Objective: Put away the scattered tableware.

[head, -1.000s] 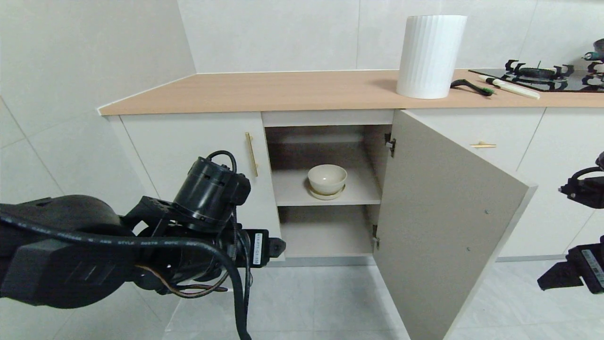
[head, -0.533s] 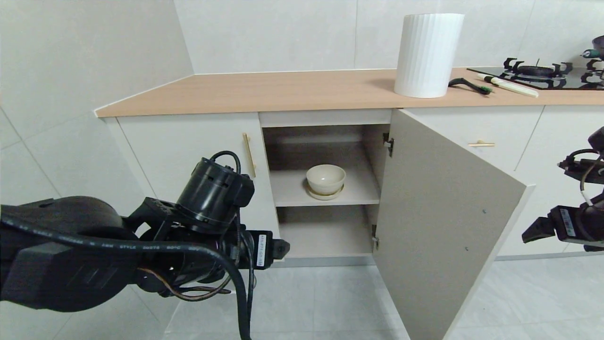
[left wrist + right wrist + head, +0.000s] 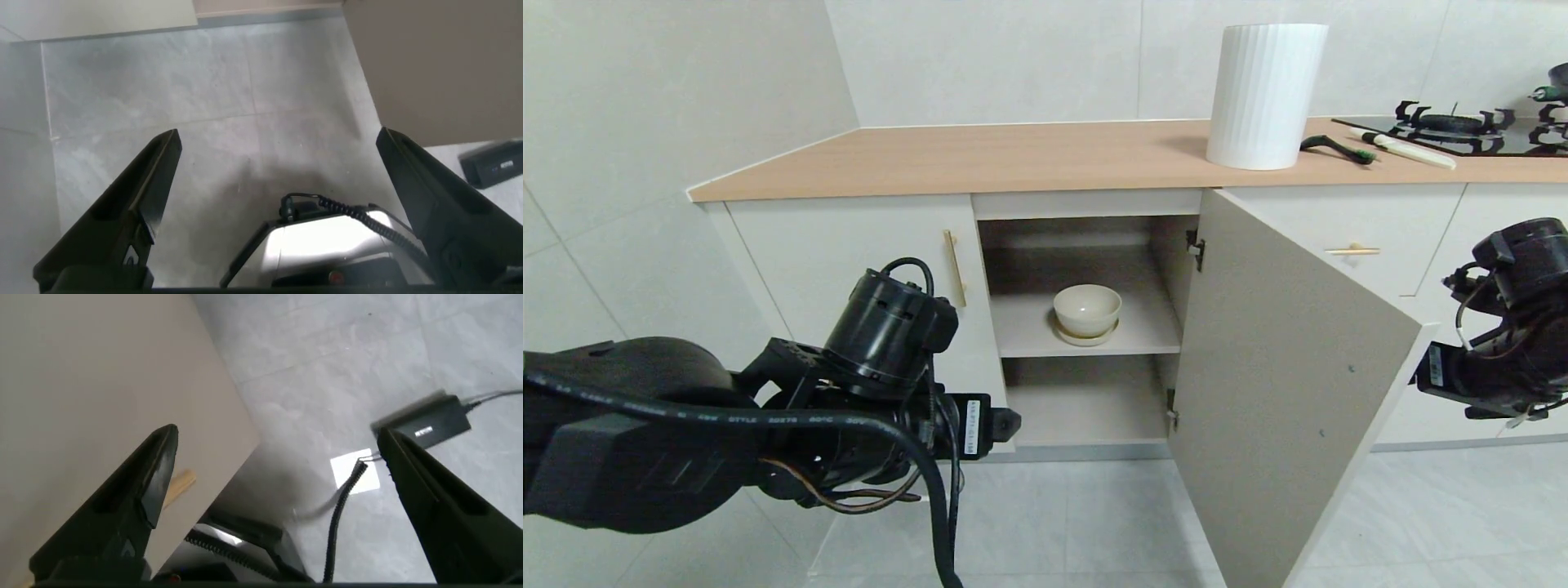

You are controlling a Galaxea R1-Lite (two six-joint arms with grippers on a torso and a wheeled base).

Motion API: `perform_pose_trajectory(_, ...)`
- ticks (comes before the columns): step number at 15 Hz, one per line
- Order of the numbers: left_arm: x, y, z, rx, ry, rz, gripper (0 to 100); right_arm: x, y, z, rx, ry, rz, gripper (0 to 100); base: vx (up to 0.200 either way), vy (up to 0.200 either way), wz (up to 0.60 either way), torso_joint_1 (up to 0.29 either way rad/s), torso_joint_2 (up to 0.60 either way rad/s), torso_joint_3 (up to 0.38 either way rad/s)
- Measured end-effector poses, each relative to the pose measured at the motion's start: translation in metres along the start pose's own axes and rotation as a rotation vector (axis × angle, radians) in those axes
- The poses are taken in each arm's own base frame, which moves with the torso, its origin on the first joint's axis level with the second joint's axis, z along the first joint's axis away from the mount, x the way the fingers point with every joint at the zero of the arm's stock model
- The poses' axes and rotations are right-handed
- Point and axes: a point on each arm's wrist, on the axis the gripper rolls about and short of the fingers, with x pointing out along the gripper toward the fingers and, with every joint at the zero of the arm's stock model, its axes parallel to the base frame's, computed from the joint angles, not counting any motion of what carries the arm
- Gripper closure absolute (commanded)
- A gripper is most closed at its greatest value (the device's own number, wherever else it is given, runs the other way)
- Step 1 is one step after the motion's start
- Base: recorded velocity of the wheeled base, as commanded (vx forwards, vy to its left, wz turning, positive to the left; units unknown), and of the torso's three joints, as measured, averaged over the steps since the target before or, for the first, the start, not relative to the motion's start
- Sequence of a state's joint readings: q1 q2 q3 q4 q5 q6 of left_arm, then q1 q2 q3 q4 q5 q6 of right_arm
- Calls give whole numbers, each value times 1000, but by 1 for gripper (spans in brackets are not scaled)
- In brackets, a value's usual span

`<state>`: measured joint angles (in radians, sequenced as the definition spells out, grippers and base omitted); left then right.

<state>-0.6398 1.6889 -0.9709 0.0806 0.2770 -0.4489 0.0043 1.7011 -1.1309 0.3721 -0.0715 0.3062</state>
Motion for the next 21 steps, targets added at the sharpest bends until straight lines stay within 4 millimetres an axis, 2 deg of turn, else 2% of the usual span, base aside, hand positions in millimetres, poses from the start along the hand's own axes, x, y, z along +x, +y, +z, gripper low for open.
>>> perform_pose_trajectory(5, -4, 4, 5, -17, -21, 3, 0, 4, 29, -7, -78, 16, 72, 0, 0, 0, 0, 0, 0, 0)
perform_pose_trajectory(8, -5, 6, 7, -22, -28, 5, 0, -1, 73, -18, -194, 12, 187, 0, 0, 0, 0, 0, 0, 0)
perform_pose_trajectory(11, -6, 9, 10, -30, -38, 11, 0, 2, 121, -22, -278, 6, 279, 0, 0, 0, 0, 0, 0, 0)
perform_pose_trajectory(15, -5, 10, 12, -35, -49, 27, 0, 17, 166, -22, -289, -13, 357, 0, 0, 0, 0, 0, 0, 0)
perform_pose_trajectory(21, -5, 11, 13, -35, -63, 63, 0, 46, 202, -28, -228, -50, 428, 0, 33, 0, 0, 0, 0, 0)
